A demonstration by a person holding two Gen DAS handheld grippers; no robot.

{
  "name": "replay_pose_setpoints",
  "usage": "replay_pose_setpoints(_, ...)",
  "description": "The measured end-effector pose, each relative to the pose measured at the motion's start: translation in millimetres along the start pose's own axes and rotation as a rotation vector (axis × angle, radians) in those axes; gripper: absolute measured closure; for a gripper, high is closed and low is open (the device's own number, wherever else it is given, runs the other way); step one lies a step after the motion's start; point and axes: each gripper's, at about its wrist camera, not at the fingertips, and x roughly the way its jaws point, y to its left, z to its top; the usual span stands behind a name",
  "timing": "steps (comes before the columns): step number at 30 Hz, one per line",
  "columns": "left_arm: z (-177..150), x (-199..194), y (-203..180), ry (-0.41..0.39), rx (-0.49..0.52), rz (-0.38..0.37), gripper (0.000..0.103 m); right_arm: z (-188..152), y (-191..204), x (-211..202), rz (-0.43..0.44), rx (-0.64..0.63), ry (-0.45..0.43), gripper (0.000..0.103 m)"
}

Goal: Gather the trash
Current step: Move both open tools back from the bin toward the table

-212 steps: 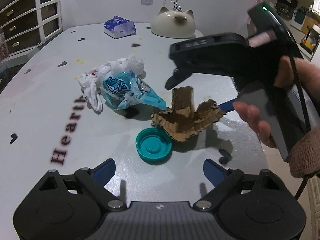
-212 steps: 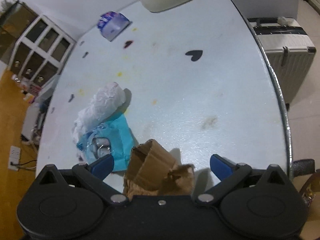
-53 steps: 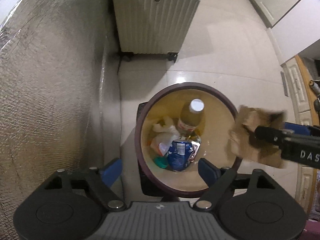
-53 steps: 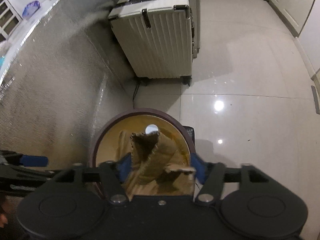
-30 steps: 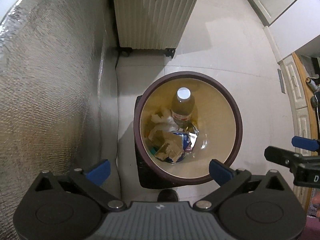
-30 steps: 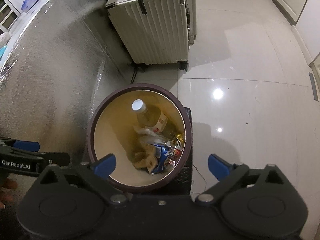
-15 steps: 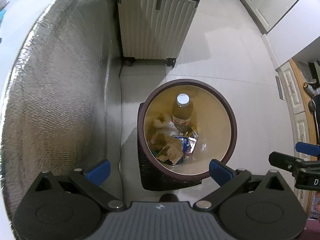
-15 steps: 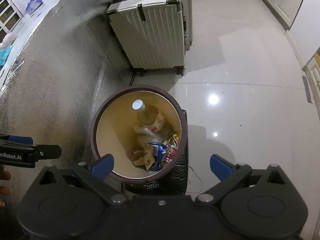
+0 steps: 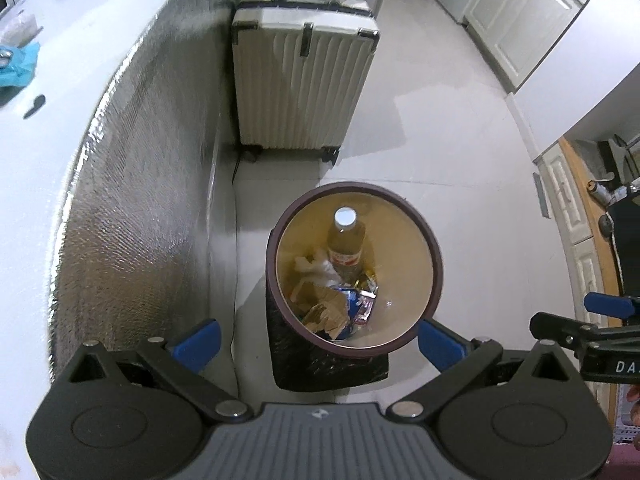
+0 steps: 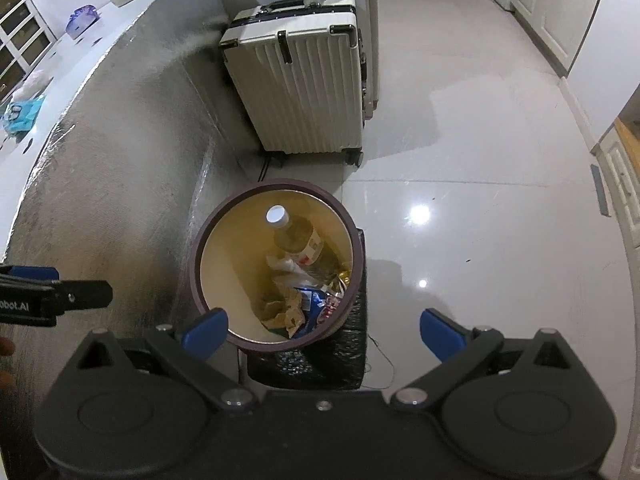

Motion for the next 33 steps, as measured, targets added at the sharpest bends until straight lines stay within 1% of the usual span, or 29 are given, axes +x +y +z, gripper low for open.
replay_pose_setpoints(6, -11, -27, -3, -0.056, -0.003, -0.009, 0.000, -7, 3, -27, -0.004, -0.011, -0.043, 0.000)
replay_pose_setpoints(17, -40, -74, 7, -0.146, 0.001, -0.034, 0.000, -26, 16, -68, -0.028, 0.000, -0.112, 0.000)
replay_pose_setpoints(23, -61, -108, 25, -0.208, -0.016, -0.040, 0.000, -44, 36, -90, -0.029, -0.006, -0.146, 0.000)
replay_pose_setpoints(33, -99, -171, 73, -0.314, -0.061, -0.018, 0.000, -73, 87, -126, -0.026, -0.026, -0.214, 0.000)
